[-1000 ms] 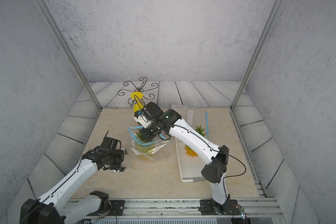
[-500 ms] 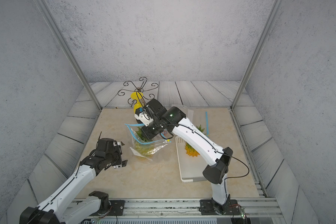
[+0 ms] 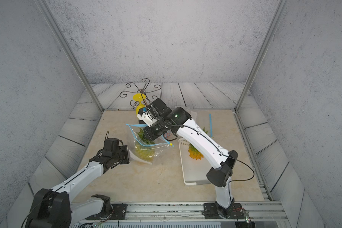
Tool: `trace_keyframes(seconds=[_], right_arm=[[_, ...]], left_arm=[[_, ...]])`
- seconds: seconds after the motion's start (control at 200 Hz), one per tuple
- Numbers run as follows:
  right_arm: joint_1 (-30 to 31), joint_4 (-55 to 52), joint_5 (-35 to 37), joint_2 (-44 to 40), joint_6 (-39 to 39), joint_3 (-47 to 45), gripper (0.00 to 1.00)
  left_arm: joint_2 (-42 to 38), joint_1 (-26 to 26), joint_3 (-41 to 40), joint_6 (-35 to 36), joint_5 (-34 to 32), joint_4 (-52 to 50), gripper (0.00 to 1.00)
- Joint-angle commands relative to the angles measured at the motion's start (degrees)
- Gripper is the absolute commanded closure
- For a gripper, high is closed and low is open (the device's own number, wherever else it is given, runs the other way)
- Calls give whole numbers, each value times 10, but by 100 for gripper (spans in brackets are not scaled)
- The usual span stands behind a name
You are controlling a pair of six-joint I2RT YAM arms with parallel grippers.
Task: Open the zip-top bag and take out the pineapple
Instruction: Pick up the pineapple from the zipper food storage bag.
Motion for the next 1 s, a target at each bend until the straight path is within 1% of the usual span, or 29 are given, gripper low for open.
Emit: trace_keyframes(seconds=[0.0,0.18,0.37,0.51,0.691,0.791,0.996], right_arm=[[-3,30,-33,-38,12,41,100],[-5,5,-30,-38,14,87,100],[-9,14,-2,-58,11,87,100],[-25,30,20,-70,5,95,100],[-50,39,29,-69,5,136,100],[-62,53,27,-78,13,136,100],[-89,83,25,-92,28,132,100]], left_arm=[[22,2,32,42,13,-16,100],[66,5,46,82,-2,-73,100],[107,8,89,149,-25,-159,100],[108,10,94,176,-49,-199,100],[115,12,122,249,-102,-288,100],[124,13,138,276,-120,-310,100],[129,14,173,321,-178,-369,100]])
